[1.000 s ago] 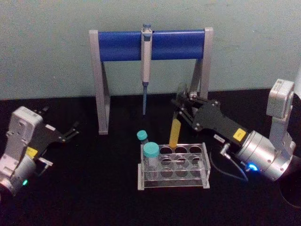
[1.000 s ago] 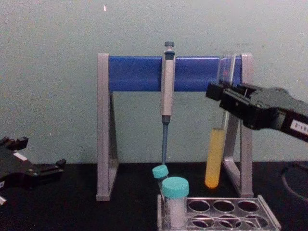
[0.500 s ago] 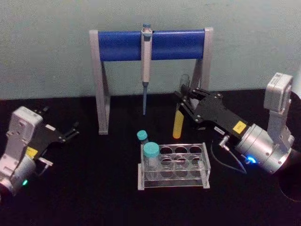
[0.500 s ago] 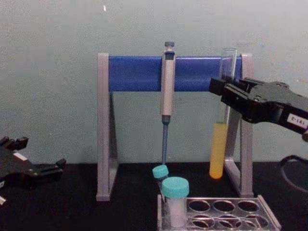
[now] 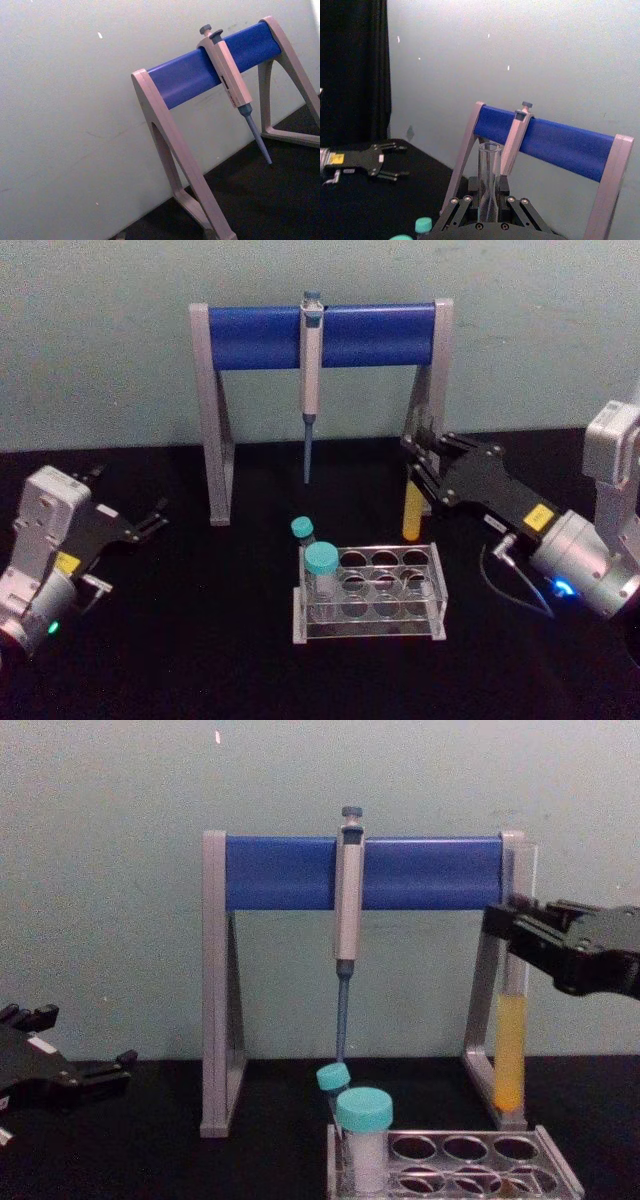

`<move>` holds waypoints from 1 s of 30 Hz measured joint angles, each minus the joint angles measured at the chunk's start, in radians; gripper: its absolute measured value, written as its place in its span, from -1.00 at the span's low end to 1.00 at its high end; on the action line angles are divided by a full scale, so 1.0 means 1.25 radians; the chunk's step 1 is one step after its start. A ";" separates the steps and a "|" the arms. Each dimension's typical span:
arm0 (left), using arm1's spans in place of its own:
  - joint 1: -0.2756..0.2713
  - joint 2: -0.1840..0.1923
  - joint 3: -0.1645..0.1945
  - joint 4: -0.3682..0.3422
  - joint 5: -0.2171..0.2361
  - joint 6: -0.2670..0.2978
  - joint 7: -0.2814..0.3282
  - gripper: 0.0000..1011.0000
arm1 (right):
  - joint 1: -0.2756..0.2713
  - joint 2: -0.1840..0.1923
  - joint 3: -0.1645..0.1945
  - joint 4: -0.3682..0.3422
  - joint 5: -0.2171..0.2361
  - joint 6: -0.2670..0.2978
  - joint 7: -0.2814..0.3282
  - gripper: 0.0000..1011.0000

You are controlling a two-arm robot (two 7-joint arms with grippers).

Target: Pick up the test tube from the test tube rack, shake it, then place it back into the test tube rack.

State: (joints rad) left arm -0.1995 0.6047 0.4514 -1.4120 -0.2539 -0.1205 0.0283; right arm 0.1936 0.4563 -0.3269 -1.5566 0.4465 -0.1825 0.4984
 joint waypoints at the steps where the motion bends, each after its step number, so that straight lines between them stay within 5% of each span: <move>1: 0.000 0.000 0.000 0.000 0.000 0.000 0.000 0.98 | -0.009 0.007 0.003 -0.011 0.000 0.006 0.001 -0.55; 11: 0.000 0.000 0.000 0.000 0.000 0.000 0.000 0.98 | -0.027 0.030 -0.016 -0.044 0.057 0.037 0.078 -0.55; 19: 0.000 0.000 0.000 0.000 0.000 0.000 0.000 0.98 | 0.028 -0.007 -0.052 0.017 0.088 0.018 0.107 -0.55; 30: 0.000 0.000 0.000 0.000 0.000 0.000 0.000 0.98 | 0.073 -0.042 -0.058 0.082 0.066 -0.025 0.078 -0.55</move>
State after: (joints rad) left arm -0.1995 0.6047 0.4514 -1.4119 -0.2540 -0.1205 0.0283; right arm 0.2848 0.4036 -0.3996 -1.4544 0.5292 -0.2140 0.5964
